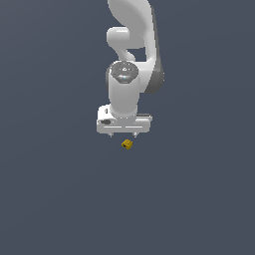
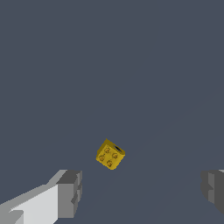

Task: Pick up the object and move it to a goal position.

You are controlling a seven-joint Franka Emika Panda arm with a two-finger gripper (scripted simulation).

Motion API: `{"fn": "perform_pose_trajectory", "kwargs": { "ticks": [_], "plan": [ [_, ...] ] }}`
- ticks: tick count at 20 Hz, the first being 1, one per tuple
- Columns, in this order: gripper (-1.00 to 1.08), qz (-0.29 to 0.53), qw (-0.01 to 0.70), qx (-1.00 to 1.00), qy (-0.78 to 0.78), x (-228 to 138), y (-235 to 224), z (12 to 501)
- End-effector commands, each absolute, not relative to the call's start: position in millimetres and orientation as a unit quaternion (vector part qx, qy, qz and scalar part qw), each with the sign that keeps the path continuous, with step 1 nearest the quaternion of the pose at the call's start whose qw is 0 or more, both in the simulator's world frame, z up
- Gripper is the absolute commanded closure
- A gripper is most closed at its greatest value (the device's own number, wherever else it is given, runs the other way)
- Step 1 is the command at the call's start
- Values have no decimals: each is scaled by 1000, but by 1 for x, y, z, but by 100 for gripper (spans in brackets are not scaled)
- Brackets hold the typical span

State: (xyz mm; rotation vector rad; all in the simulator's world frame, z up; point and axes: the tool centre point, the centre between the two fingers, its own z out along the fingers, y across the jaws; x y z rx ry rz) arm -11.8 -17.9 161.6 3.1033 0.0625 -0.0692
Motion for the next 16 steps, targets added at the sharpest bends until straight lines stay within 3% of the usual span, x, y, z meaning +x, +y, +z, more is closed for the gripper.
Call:
{"fn": "perform_pose_trajectory", "kwargs": {
  "ticks": [1,16],
  "plan": [
    [-92,-22,18,999,20,-12,-18,162],
    [-92,-11,14,1000,17,-3,-33,174]
  ]
}}
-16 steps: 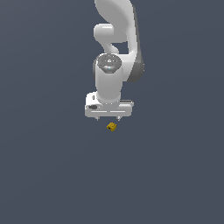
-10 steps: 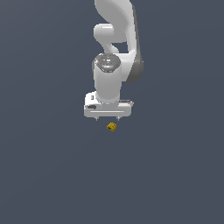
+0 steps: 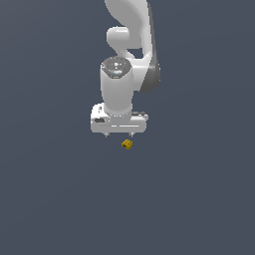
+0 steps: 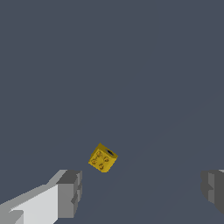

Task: Pick up the object and move it to a goal position.

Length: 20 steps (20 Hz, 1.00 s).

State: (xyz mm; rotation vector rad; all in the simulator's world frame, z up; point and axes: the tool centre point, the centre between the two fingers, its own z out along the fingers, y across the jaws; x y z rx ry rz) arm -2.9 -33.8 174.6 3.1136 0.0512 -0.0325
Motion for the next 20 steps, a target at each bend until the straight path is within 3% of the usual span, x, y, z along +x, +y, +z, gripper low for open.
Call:
{"fn": "perform_pose_trajectory", "kwargs": {
  "ticks": [1,20],
  "plan": [
    [-92,-11,14,1000,19,-3,-33,174],
    [-92,-10,12,984,179,-18,-27,136]
  ]
}}
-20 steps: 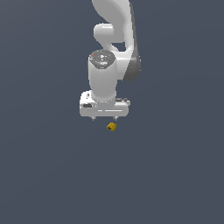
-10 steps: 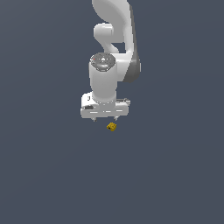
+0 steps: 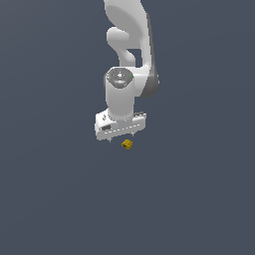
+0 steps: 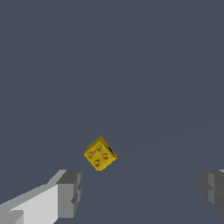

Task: Pick up the object and move it to a goal position.

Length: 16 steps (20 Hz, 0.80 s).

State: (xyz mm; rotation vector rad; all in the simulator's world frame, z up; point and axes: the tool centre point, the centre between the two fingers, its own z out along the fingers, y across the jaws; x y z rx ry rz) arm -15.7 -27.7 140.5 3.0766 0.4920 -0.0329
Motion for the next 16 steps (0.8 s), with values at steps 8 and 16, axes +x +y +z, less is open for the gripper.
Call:
{"fn": "perform_pose_trajectory", "kwargs": {
  "ticks": [8,16],
  "plan": [
    [-92,-9,9,956,293,-30,-20,110],
    [-92,-5,4,918,397,-43,-12,88]
  ]
}}
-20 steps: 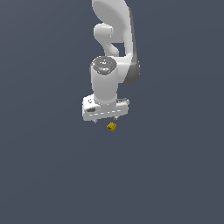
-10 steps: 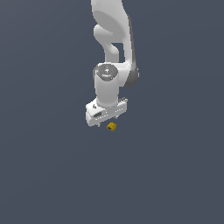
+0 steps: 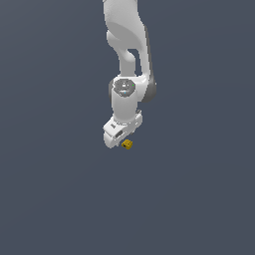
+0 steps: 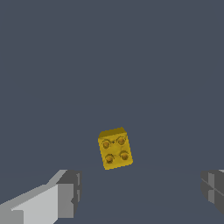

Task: Pick up the object and move it to a goal position.

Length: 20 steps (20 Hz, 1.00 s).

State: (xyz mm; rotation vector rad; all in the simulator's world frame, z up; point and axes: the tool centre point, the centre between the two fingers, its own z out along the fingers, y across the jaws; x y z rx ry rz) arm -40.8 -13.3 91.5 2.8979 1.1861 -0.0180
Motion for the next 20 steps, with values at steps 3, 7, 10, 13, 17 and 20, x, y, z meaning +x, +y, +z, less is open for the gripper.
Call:
{"fn": "perform_pose_trajectory", "kwargs": {
  "ticks": [3,7,10,13,17,20],
  "plan": [
    [-92,-3,3,905,425,-47,-9,82],
    [-92,-1,1,892,453,-51,-7,76],
    [-92,-1,1,885,466,-53,-5,74],
    [-92,0,0,881,473,-54,-5,72],
    [-92,0,0,882,472,-54,-5,72],
    [-92,0,0,881,472,-54,-4,67]
  ]
}}
